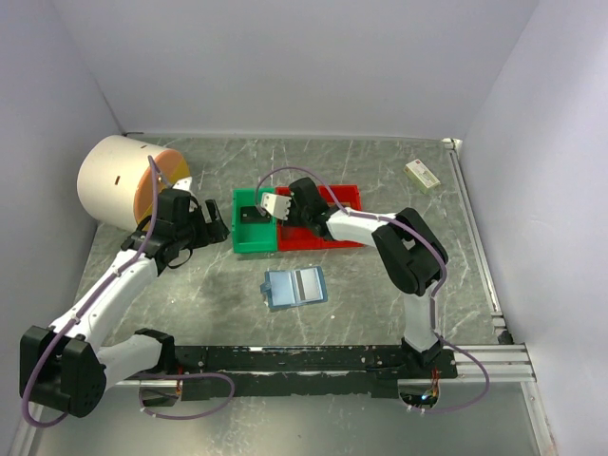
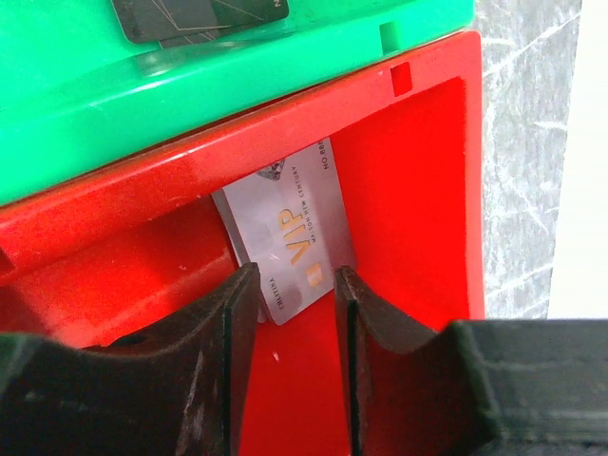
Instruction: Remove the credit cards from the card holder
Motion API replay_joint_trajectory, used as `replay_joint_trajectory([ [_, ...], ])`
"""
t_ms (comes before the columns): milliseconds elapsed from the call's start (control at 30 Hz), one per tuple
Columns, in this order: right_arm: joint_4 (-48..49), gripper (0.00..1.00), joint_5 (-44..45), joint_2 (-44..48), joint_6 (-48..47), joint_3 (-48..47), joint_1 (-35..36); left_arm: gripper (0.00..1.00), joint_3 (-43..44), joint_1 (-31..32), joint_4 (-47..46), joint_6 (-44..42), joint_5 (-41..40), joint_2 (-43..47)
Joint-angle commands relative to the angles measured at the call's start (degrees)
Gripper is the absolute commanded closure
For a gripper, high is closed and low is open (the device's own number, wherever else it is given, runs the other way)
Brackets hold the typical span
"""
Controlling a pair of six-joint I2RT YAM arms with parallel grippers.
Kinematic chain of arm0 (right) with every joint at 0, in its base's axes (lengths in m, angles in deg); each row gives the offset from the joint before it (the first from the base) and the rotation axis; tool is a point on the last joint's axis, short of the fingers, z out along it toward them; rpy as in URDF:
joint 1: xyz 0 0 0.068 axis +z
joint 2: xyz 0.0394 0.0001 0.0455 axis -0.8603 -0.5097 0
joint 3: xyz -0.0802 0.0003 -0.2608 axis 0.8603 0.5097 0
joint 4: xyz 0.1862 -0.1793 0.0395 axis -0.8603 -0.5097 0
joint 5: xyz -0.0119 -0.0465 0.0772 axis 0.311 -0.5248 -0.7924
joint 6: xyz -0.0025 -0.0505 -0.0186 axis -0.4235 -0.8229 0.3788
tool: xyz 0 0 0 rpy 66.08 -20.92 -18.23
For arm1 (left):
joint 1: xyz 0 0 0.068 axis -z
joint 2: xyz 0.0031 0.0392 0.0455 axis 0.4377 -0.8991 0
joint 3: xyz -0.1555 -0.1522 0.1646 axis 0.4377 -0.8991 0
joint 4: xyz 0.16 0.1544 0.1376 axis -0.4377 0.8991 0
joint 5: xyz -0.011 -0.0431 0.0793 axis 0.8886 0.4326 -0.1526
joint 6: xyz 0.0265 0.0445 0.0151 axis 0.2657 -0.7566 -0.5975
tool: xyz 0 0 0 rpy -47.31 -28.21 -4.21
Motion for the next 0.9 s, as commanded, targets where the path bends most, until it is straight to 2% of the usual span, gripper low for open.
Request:
replay_joint_trajectory([
  [0,-0.02,0.62,-1.41,2.16,0.77,-0.21,-0.14,0.08,1.95,-0.61,0.25,-0.44,2.45,0.23],
  [167,2.35,0.61,-1.36,3.52,3.9,0.03,-0.17,0.07,1.11,-0.61,-0.52,0.4,4.58,1.36],
  [300,7.19,0.59,-1.66,8.33,11.54,1.83,-0.21,0.08,0.67,-0.61,-2.36,1.5,8.43,2.09],
  [400,12.07,0.57,-0.91,14.22,24.89,5.06,-0.25,0.08,0.32,-0.61,-4.64,2.3,12.98,2.68],
  [500,14.09,0.49,0.44,20.48,43.67,10.06,-0.81,0.09,0.29,-0.61,-6.12,3.12,17.69,2.47],
  [567,10.21,0.5,4.72,23.41,59.19,11.24,-1.31,0.1,-0.47,-0.61,-8.21,4.03,20.43,2.52],
  [633,1.51,0.53,3.0,24.96,69.81,10.6,-2.37,0.11,-2.07,-0.65,-11.47,5.29,25.33,2.63],
  [700,-6.14,0.54,-1.01,25.9,75.06,10.76,-3.03,0.11,-3.01,-0.37,-14.19,6.02,29.01,1.82],
  [733,-7.01,0.53,-3.88,26.46,75.88,11.81,-3.11,0.11,-3.29,0.03,-15.32,6.46,30.02,1.25],
  [867,-3.45,0.53,-14.03,29.48,81.71,20.03,-3.12,0.12,-3.03,4.42,-17.54,7.36,27.76,-1.12],
])
